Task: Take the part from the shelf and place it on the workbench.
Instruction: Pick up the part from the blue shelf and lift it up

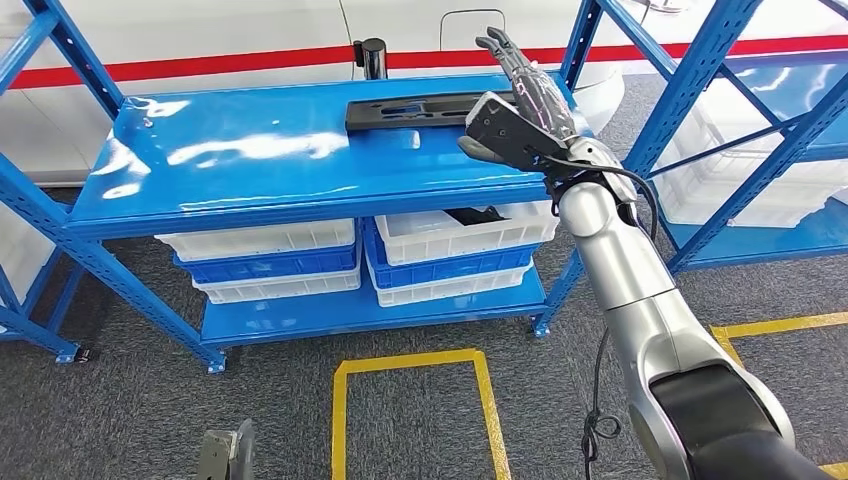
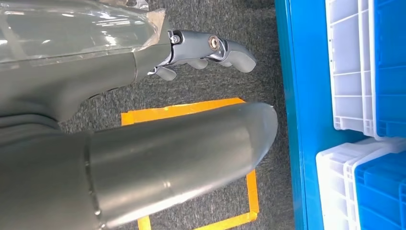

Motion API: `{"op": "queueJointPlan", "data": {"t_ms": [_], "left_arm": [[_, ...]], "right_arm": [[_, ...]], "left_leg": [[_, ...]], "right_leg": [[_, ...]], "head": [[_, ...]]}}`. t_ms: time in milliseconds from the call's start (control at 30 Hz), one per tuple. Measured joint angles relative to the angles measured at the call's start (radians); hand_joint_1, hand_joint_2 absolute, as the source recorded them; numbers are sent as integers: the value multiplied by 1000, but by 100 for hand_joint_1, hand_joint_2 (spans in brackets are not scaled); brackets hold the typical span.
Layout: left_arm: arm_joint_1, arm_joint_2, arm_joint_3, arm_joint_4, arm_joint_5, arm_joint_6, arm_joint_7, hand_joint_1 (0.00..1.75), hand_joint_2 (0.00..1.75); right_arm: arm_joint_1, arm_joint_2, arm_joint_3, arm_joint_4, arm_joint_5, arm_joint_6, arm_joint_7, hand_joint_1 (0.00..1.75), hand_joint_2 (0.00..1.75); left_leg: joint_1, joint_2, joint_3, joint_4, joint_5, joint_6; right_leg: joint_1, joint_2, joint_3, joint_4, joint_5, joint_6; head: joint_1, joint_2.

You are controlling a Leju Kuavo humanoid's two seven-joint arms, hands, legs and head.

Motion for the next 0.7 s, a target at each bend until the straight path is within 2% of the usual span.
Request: {"op": "queueJointPlan", "data": {"t_ms": [33,67,100,133,167,200,233,300,367,400,467,500,533,567,600,633,700], "left_arm": [[0,0,0,0,2,0,0,0,0],[1,0,0,0,3,0,-1,0,0],[1,0,0,0,3,0,-1,0,0],[1,0,0,0,4,0,-2,0,0],[0,1,0,0,4,0,-2,0,0],[0,1,0,0,4,-1,-3,0,0],[0,2,0,0,4,-1,-3,0,0],[0,3,0,-1,5,-1,-3,0,0],[0,4,0,-1,7,0,-5,0,0],[0,4,0,-1,8,0,-6,0,0],[0,5,0,-1,10,0,-7,0,0],[1,5,0,-1,11,0,-7,0,0],[1,6,0,-1,12,0,-7,0,0],[2,6,0,-1,12,0,-7,0,0],[2,6,0,-1,13,0,-7,0,0],[2,7,0,-1,13,0,-7,0,0],[0,10,0,-2,14,0,-8,0,0]], "right_arm": [[3,0,1,0,0,0,0,0,175],[4,-1,3,0,-1,-1,0,0,175],[4,-1,4,0,-1,-1,0,0,175],[3,-1,4,0,-2,-2,0,0,175],[2,0,5,0,-2,-2,0,0,175],[1,0,5,1,-2,-3,0,0,175],[2,0,6,1,-2,-3,0,0,175],[3,0,8,1,-3,-5,1,0,175],[0,0,10,1,-4,-5,1,0,175],[-4,1,11,1,-5,-6,1,0,175],[-8,3,12,2,-6,-6,1,0,175],[-8,4,14,3,-7,-6,1,0,175],[-8,4,15,4,-8,-6,1,0,175],[-8,5,17,5,-9,-7,1,0,175],[-8,5,19,6,-9,-7,1,0,175],[-10,5,21,6,-10,-7,1,0,175],[-15,6,23,6,-10,-9,1,0,175]], "left_leg": [[1,0,-1,1,0,-1],[3,0,-1,3,-1,-3],[5,0,-1,6,-3,-8],[8,-1,-1,11,-7,-14],[8,-2,-4,19,-13,-23],[7,-2,-7,26,-17,-30],[6,-3,-11,31,-20,-37],[8,-4,-15,34,-21,-45],[13,-4,-28,57,-36,-54],[15,-5,-46,94,-56,-60],[16,-5,-114,222,-109,-67],[16,-5,-151,284,-127,-68],[16,-5,-178,320,-128,-66],[15,-5,-185,318,-109,-62],[14,-6,-172,276,-73,-55],[11,-8,-143,205,-30,-45],[4,-11,-85,84,18,-24]], "right_leg": [[-2,0,-14,29,-4,5],[-5,0,-8,14,9,15],[-8,-1,17,-40,35,26],[-13,-2,54,-118,66,38],[-14,-1,88,-186,89,43],[-15,1,111,-232,102,41],[-14,3,121,-252,106,34],[-12,8,119,-251,104,14],[-14,10,121,-250,103,1],[-15,11,123,-250,102,-4],[-12,11,125,-250,99,-11],[-9,12,126,-250,98,-13],[-6,12,127,-250,96,-16],[-3,13,130,-250,94,-18],[1,13,135,-250,91,-21],[3,14,141,-251,89,-25],[7,15,147,-254,84,-27]], "head": [[0,0],[0,0],[0,0],[0,0],[1,0],[1,0],[1,0],[-1,0],[-1,0],[-1,0],[-2,0],[-2,0],[-2,0],[-2,0],[-2,0],[-2,0],[-1,0]]}}
